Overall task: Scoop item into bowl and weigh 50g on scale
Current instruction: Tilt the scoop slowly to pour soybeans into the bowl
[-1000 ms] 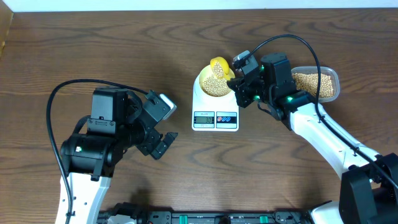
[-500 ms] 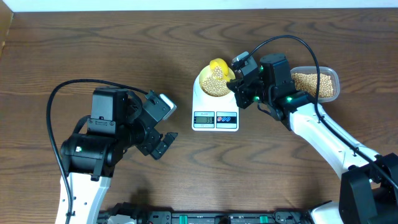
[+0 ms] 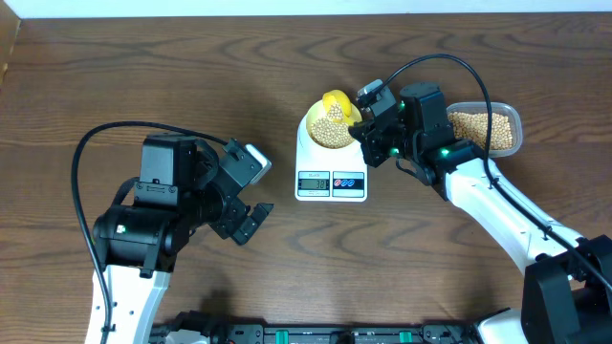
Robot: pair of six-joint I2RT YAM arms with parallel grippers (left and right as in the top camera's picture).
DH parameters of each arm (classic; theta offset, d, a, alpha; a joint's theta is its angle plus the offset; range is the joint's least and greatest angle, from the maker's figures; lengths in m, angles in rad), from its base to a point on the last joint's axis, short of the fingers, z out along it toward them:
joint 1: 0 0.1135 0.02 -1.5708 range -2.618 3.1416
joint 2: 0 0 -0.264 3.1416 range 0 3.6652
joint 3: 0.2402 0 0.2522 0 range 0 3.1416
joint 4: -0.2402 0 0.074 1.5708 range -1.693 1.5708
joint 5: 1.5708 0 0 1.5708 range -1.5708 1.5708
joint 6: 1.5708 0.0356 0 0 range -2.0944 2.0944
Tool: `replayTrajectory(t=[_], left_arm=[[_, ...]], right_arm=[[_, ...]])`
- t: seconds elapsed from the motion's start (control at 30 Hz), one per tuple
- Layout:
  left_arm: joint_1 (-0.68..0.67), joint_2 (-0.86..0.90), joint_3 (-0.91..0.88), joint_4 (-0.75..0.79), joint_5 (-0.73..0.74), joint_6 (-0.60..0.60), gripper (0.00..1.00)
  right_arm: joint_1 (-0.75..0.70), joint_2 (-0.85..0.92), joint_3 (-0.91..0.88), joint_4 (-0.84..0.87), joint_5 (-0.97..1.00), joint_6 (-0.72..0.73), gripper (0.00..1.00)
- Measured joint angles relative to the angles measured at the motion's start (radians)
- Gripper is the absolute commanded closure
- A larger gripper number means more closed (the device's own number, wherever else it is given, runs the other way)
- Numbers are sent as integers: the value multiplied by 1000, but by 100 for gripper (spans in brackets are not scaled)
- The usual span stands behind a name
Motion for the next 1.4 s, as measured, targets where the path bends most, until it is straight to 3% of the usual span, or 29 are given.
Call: replayTrajectory(t=[1.4], left_arm=[[0,0,0,0,0,0,1]], right_arm=[[42,0,0,-41,119,-156,99]])
